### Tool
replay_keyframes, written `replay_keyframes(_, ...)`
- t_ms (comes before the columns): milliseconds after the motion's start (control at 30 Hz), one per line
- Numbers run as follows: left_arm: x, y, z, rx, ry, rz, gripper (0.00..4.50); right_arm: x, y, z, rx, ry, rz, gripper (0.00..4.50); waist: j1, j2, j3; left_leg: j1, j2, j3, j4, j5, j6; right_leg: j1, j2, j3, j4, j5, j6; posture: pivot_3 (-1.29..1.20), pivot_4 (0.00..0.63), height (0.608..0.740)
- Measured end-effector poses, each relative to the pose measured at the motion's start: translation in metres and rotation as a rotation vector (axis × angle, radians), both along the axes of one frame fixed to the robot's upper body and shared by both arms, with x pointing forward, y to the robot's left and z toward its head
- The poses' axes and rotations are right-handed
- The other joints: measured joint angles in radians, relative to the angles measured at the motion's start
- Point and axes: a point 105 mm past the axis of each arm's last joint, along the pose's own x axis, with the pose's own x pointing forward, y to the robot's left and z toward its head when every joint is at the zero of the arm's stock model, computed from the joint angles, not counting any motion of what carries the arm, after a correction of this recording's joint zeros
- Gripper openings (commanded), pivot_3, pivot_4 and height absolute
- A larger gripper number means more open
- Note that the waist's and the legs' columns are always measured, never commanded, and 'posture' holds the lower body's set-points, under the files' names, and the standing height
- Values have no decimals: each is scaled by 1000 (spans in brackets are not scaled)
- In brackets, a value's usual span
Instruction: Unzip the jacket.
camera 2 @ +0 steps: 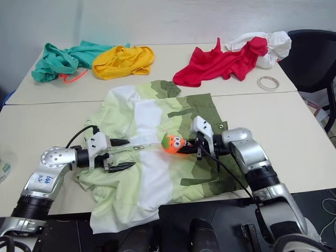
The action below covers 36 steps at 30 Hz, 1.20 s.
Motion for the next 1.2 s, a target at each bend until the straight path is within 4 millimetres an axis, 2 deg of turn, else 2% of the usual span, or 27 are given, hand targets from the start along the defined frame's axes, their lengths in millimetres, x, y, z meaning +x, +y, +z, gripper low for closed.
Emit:
replay_keyframes(100, -1, -1, 0, -1, -8, 18, 4500, 2, -13, 13, 38, -6, -43, 171, 2, 1, 0, 0, 0, 0, 0, 0, 0, 0, -1, 0, 0, 0, 0, 0, 150, 740)
replay_keyframes(233, -3, -1, -3, -14, -9, 46, 4500, 12, -52, 32, 27, -56, -178, 171, 5, 1, 0, 0, 0, 0, 0, 0, 0, 0, -1, 0, -1, 0, 0, 0, 150, 740)
replay_keyframes(400, -4, 0, -6, -39, 3, 73, 4500, 21, -126, 39, -26, -84, -441, 170, 7, 1, 1, 1, 0, 0, -1, 0, 0, 1, -2, 0, -3, 0, 0, 0, 150, 740)
replay_keyframes(600, -4, 2, -7, -39, 7, 79, 4500, 21, -235, 30, -160, -124, -836, 170, 6, 6, 0, 4, 0, 4, -2, 0, 0, 1, -2, 2, -4, 0, 0, 0, 150, 740)
replay_keyframes(700, -4, 4, -9, -33, 15, 83, 4500, 18, -277, 25, -244, -153, -1016, 170, 3, 10, -1, 6, 0, 5, -2, 0, 0, 2, -2, 3, -3, 0, 0, 0, 150, 740)
replay_keyframes(767, -2, 6, -12, -40, 25, 89, 4500, 19, -301, 29, -291, -191, -1151, 170, 1, 18, -4, 6, -1, 6, -2, 0, 0, 1, -2, 4, -3, 0, 0, 0, 150, 740)
replay_keyframes(833, 0, 7, -13, -55, 28, 97, 4500, 20, -314, 38, -310, -228, -1222, 170, 0, 23, -5, 7, 0, 6, -2, 0, -1, 1, -2, 5, -3, 0, 0, 0, 150, 740)
replay_keyframes(900, 1, 10, -15, -59, 24, 100, 4500, 22, -317, 46, -309, -250, -1245, 170, -3, 25, -6, 7, 0, 6, -3, 1, -2, 1, -1, 5, -3, 0, 0, 0, 150, 740)
replay_keyframes(1067, 5, 14, -14, -61, -6, 98, 4500, 22, -311, 48, -276, -233, -1201, 170, -5, 25, -6, 7, 0, 6, -3, 1, -2, 1, -1, 4, -2, 0, 0, 0, 150, 740)
replay_keyframes(1133, 5, 15, -12, -70, -11, 98, 4500, 20, -298, 48, -222, -196, -1120, 892, -6, 25, -6, 7, 0, 6, -4, 1, -2, 1, -1, 4, -3, 0, 0, 0, 150, 740)
replay_keyframes(1200, 4, 16, -11, -87, -4, 93, 4500, 15, -279, 40, -205, -161, -1003, 1532, -6, 25, -6, 6, 1, 5, -4, 1, -2, 1, -1, 4, -3, 0, 0, 0, 150, 740)
